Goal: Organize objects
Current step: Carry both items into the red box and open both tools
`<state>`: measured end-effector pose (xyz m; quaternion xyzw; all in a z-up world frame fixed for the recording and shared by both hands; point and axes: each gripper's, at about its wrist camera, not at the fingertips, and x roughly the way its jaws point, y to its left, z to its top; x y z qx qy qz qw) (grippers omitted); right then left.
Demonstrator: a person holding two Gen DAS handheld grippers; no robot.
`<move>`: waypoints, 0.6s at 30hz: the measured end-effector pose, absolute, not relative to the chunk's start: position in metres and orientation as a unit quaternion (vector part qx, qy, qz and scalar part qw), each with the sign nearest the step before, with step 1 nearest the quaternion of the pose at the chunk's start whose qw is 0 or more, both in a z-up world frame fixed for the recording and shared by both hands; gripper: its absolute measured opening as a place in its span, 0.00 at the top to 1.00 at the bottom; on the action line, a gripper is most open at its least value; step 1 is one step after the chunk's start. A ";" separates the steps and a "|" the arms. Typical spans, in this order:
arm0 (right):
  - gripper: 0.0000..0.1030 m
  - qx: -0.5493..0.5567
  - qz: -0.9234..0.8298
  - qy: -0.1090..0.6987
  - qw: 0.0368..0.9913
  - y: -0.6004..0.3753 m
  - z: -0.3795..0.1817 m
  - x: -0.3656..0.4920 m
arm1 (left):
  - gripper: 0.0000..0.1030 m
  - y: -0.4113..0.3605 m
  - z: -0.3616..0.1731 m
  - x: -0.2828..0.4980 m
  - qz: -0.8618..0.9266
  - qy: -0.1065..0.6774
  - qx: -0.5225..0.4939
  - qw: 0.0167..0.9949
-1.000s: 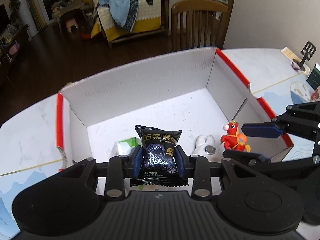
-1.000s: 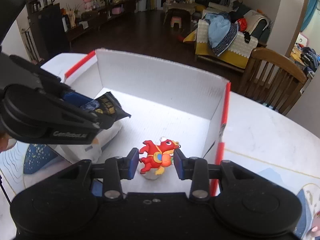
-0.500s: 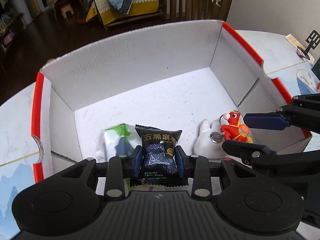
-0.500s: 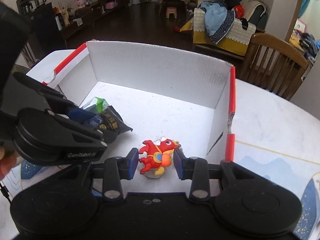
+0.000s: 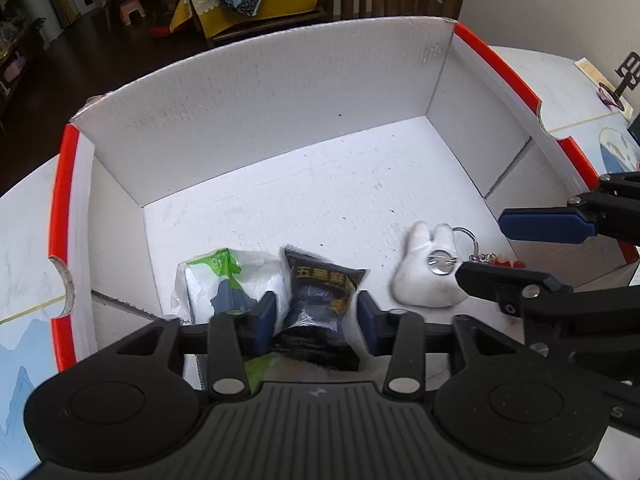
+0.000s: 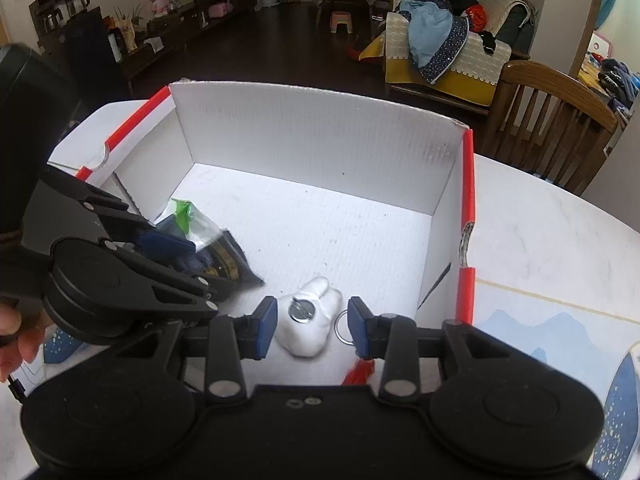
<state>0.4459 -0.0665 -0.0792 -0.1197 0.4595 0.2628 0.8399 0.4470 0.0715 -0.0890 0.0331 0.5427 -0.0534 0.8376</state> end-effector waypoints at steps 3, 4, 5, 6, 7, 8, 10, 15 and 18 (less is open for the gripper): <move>0.58 -0.120 0.261 0.457 0.842 -0.068 -0.076 0.444 | 0.45 0.074 -0.084 0.445 -0.051 0.533 0.026 0.844; 0.57 -0.121 0.260 0.454 0.843 -0.068 -0.075 0.443 | 0.45 0.074 -0.081 0.444 -0.050 0.530 0.024 0.846; 0.55 -0.121 0.259 0.452 0.845 -0.069 -0.074 0.442 | 0.45 0.075 -0.078 0.444 -0.050 0.527 0.023 0.848; 0.53 -0.119 0.260 0.451 0.846 -0.071 -0.073 0.441 | 0.45 0.075 -0.075 0.442 -0.050 0.524 0.021 0.850; 0.52 -0.116 0.260 0.450 0.846 -0.072 -0.071 0.440 | 0.45 0.075 -0.072 0.441 -0.050 0.521 0.021 0.852; 0.51 -0.114 0.260 0.448 0.847 -0.073 -0.069 0.438 | 0.45 0.075 -0.069 0.440 -0.049 0.517 0.022 0.854; 0.50 -0.112 0.261 0.443 0.850 -0.077 -0.064 0.435 | 0.45 0.076 -0.061 0.436 -0.049 0.510 0.022 0.859; 0.47 -0.101 0.263 0.430 0.857 -0.084 -0.049 0.424 | 0.45 0.075 -0.042 0.422 -0.051 0.489 0.024 0.870; 0.45 -0.098 0.265 0.423 0.861 -0.086 -0.039 0.418 | 0.45 0.073 -0.031 0.412 -0.052 0.477 0.027 0.877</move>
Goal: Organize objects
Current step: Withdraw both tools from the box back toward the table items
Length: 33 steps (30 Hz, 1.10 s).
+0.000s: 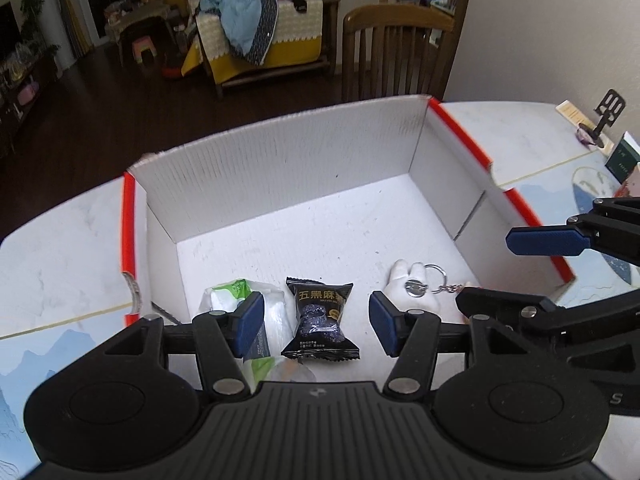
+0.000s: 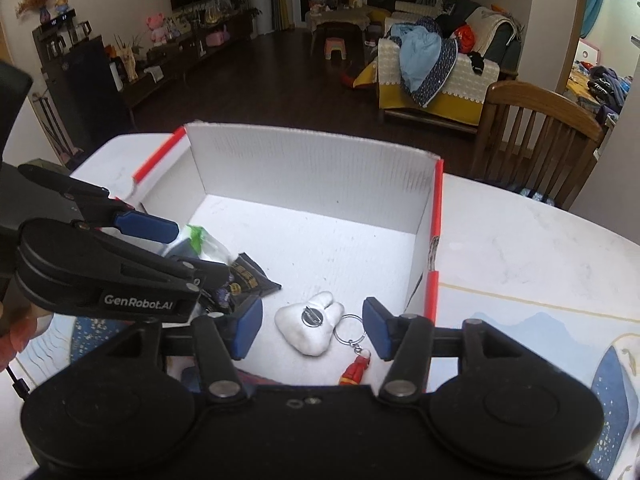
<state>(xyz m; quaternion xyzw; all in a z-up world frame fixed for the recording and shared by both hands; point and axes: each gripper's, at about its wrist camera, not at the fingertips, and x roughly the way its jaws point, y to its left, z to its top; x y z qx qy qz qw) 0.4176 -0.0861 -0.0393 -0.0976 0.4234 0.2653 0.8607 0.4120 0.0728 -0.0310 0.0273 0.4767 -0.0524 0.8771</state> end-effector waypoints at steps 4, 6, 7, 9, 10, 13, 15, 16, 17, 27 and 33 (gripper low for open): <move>0.45 -0.095 0.266 0.414 0.866 -0.091 -0.027 0.406 | 0.45 0.071 -0.015 0.398 -0.057 0.461 0.023 0.885; 0.44 -0.093 0.269 0.409 0.867 -0.094 -0.021 0.399 | 0.45 0.069 -0.008 0.390 -0.061 0.455 0.023 0.888; 0.44 -0.092 0.269 0.407 0.868 -0.095 -0.018 0.394 | 0.45 0.068 -0.004 0.385 -0.063 0.451 0.023 0.890; 0.44 -0.089 0.271 0.402 0.870 -0.097 -0.013 0.386 | 0.45 0.066 0.002 0.375 -0.068 0.443 0.026 0.893; 0.44 -0.087 0.272 0.400 0.871 -0.098 -0.010 0.381 | 0.45 0.066 0.006 0.371 -0.069 0.440 0.026 0.895; 0.44 -0.081 0.273 0.394 0.874 -0.103 -0.003 0.369 | 0.45 0.065 0.014 0.356 -0.074 0.433 0.024 0.898; 0.44 -0.076 0.273 0.391 0.876 -0.107 0.001 0.360 | 0.45 0.065 0.019 0.345 -0.078 0.428 0.020 0.900; 0.44 -0.075 0.274 0.389 0.876 -0.108 0.003 0.356 | 0.45 0.065 0.021 0.340 -0.079 0.425 0.018 0.901; 0.44 -0.075 0.275 0.386 0.877 -0.109 0.005 0.351 | 0.45 0.065 0.023 0.336 -0.079 0.424 0.017 0.902; 0.38 -0.046 0.261 0.373 0.889 -0.129 0.018 0.304 | 0.45 0.059 0.033 0.285 -0.093 0.408 0.012 0.908; 0.32 -0.043 0.252 0.364 0.896 -0.139 0.019 0.279 | 0.42 0.060 0.032 0.255 -0.099 0.397 0.004 0.913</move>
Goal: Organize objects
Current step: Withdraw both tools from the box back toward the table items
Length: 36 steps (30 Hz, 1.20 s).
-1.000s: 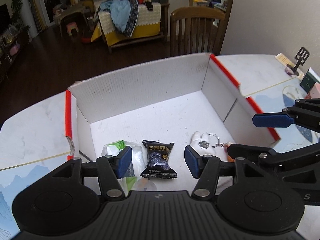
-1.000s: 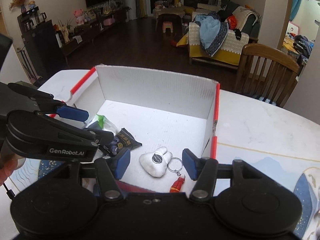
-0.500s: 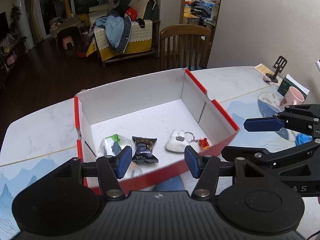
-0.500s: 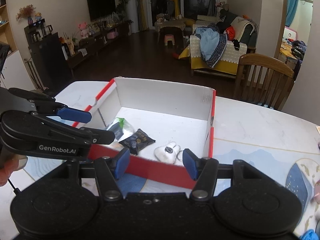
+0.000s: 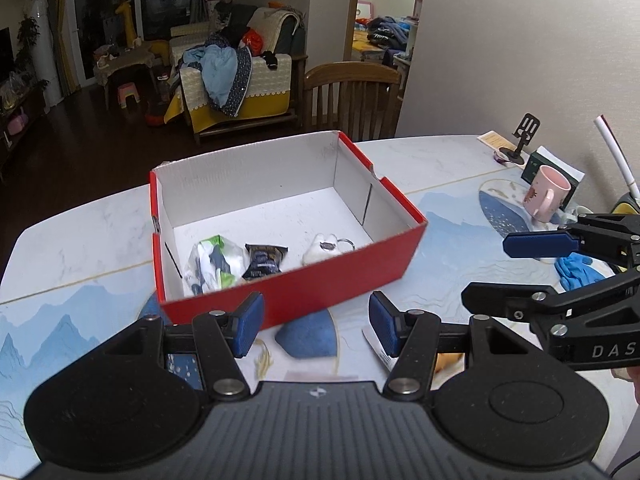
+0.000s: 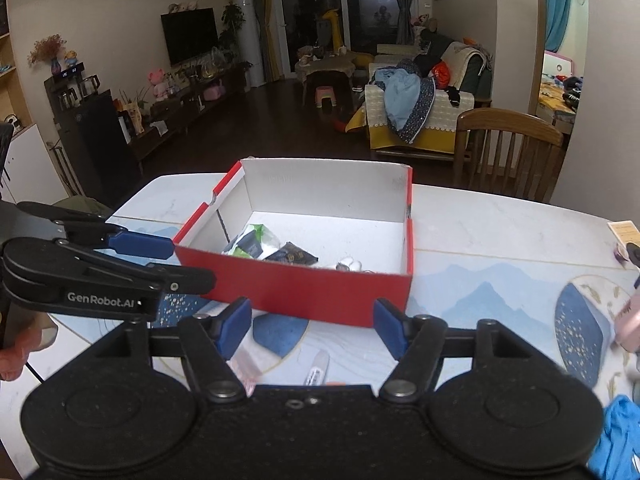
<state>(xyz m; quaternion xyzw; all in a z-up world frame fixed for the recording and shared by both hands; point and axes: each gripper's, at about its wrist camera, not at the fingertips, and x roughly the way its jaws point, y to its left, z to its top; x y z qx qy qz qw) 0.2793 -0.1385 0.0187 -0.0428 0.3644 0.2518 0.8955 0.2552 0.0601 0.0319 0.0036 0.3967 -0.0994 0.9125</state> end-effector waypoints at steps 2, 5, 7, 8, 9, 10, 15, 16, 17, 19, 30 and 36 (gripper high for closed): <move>0.31 -0.039 0.249 0.363 0.897 -0.142 0.018 0.273 | 0.34 0.060 0.032 0.245 -0.099 0.389 0.002 0.916; 0.27 -0.036 0.239 0.361 0.901 -0.147 0.015 0.262 | 0.33 0.060 0.030 0.230 -0.102 0.383 0.001 0.918; 0.22 -0.036 0.234 0.362 0.902 -0.149 0.010 0.253 | 0.32 0.059 0.028 0.223 -0.102 0.382 0.003 0.919; 0.20 -0.036 0.231 0.362 0.902 -0.150 0.007 0.249 | 0.29 0.059 0.026 0.220 -0.101 0.381 0.005 0.919; 0.18 -0.036 0.228 0.365 0.902 -0.151 0.004 0.246 | 0.27 0.058 0.025 0.216 -0.100 0.381 0.006 0.919; 0.17 -0.036 0.226 0.368 0.901 -0.152 0.001 0.243 | 0.27 0.059 0.023 0.214 -0.101 0.380 0.007 0.919; 0.03 -0.036 0.208 0.377 0.902 -0.159 -0.020 0.229 | 0.21 0.059 0.010 0.204 -0.102 0.391 0.001 0.915; 0.02 -0.035 0.203 0.381 0.902 -0.161 -0.024 0.227 | 0.21 0.059 0.007 0.203 -0.102 0.394 0.000 0.913; 0.01 -0.033 0.197 0.385 0.901 -0.163 -0.028 0.225 | 0.21 0.059 0.004 0.203 -0.102 0.398 0.000 0.912; 0.01 -0.030 0.183 0.394 0.900 -0.166 -0.038 0.222 | 0.21 0.057 -0.004 0.200 -0.098 0.403 0.005 0.910; 0.01 -0.021 0.117 0.445 0.888 -0.181 -0.094 0.206 | 0.11 0.062 -0.047 0.198 -0.092 0.444 -0.018 0.891; 0.01 -0.018 0.099 0.463 0.881 -0.184 -0.113 0.202 | 0.01 0.068 -0.071 0.203 -0.064 0.466 -0.022 0.882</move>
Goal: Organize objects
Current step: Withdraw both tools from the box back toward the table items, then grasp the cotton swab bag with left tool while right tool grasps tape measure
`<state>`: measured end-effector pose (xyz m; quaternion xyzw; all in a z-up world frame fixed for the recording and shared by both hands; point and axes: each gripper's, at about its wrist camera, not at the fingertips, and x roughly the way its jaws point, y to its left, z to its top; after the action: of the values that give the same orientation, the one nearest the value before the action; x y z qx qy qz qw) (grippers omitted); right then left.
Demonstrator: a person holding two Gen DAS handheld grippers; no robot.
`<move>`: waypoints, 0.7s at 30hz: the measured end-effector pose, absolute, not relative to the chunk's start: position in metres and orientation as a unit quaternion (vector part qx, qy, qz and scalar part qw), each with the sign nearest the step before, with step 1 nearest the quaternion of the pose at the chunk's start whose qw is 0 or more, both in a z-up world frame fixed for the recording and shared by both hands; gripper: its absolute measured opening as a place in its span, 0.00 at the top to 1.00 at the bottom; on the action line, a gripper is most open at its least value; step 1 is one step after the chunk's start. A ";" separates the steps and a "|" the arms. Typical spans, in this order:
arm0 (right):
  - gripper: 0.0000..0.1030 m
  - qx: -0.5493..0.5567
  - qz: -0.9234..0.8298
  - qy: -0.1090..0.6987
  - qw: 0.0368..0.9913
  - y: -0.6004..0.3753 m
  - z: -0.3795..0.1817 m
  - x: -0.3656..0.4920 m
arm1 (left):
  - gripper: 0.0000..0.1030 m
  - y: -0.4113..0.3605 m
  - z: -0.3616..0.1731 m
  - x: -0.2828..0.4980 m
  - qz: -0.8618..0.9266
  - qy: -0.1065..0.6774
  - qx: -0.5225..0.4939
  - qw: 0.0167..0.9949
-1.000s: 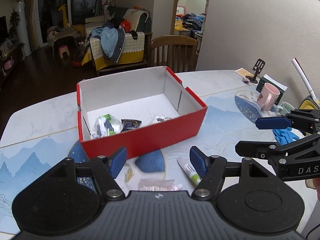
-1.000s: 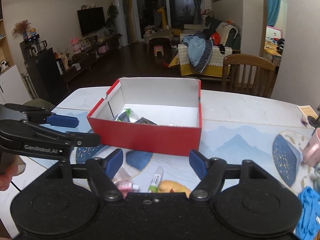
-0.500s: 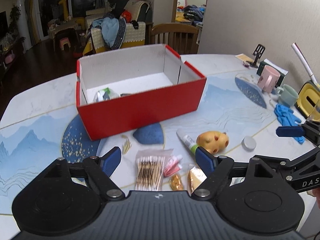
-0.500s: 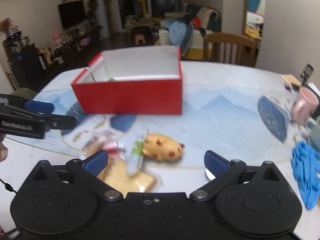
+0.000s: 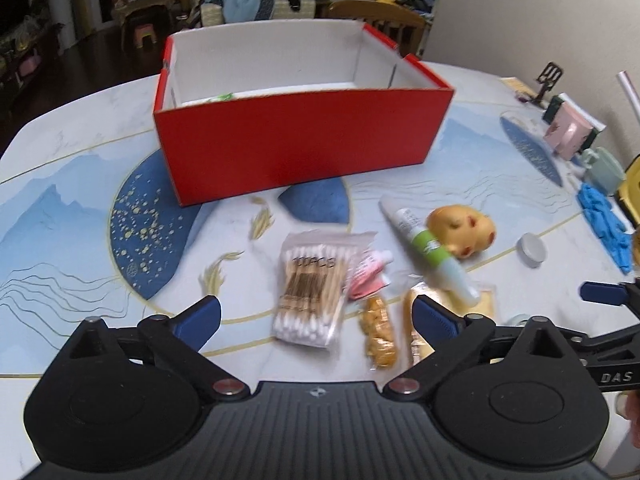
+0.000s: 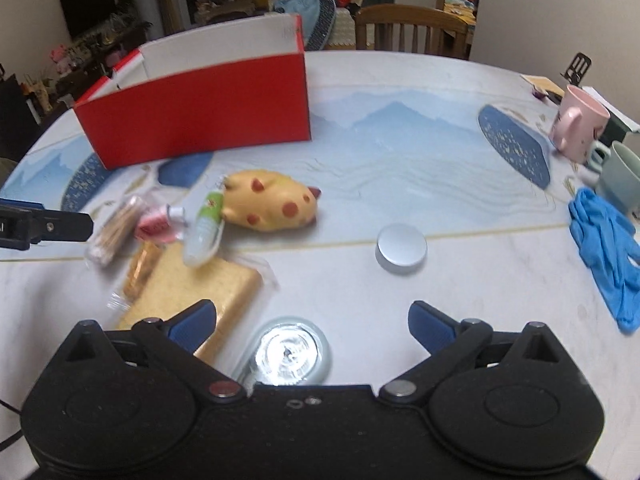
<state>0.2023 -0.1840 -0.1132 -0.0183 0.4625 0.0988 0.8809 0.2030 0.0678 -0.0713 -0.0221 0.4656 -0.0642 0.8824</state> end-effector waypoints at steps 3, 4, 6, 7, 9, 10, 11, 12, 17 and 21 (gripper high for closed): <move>0.01 -0.015 0.094 0.473 0.876 -0.184 -0.121 0.202 | 0.01 0.071 -0.080 0.207 -0.053 0.469 -0.017 0.882; 0.02 -0.013 0.094 0.476 0.874 -0.184 -0.122 0.202 | 0.01 0.072 -0.083 0.208 -0.052 0.468 -0.015 0.882; 0.02 -0.014 0.092 0.480 0.872 -0.183 -0.125 0.202 | 0.01 0.072 -0.087 0.210 -0.052 0.464 -0.006 0.884; 0.02 -0.015 0.091 0.483 0.871 -0.183 -0.127 0.202 | 0.01 0.073 -0.090 0.211 -0.051 0.462 -0.002 0.886; 0.02 -0.016 0.087 0.485 0.870 -0.182 -0.129 0.203 | 0.01 0.073 -0.095 0.215 -0.049 0.465 0.003 0.884; 0.02 -0.015 0.084 0.488 0.869 -0.182 -0.130 0.203 | 0.01 0.073 -0.097 0.217 -0.046 0.468 0.004 0.883; 0.03 -0.014 0.083 0.490 0.868 -0.183 -0.131 0.204 | 0.01 0.074 -0.100 0.219 -0.043 0.471 0.004 0.881; 0.03 -0.012 0.081 0.492 0.867 -0.183 -0.132 0.204 | 0.01 0.074 -0.102 0.220 -0.041 0.473 0.005 0.880; 0.03 -0.013 0.082 0.501 0.862 -0.180 -0.137 0.204 | 0.01 0.071 -0.112 0.225 -0.035 0.481 0.026 0.876; 0.04 -0.015 0.086 0.506 0.858 -0.177 -0.140 0.203 | 0.01 0.066 -0.116 0.229 -0.030 0.480 0.059 0.875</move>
<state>0.2026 -0.1774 -0.1401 -0.0147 0.5063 0.0865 0.8579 0.2292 0.0658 -0.1159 0.0593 0.4801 -0.0296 0.8747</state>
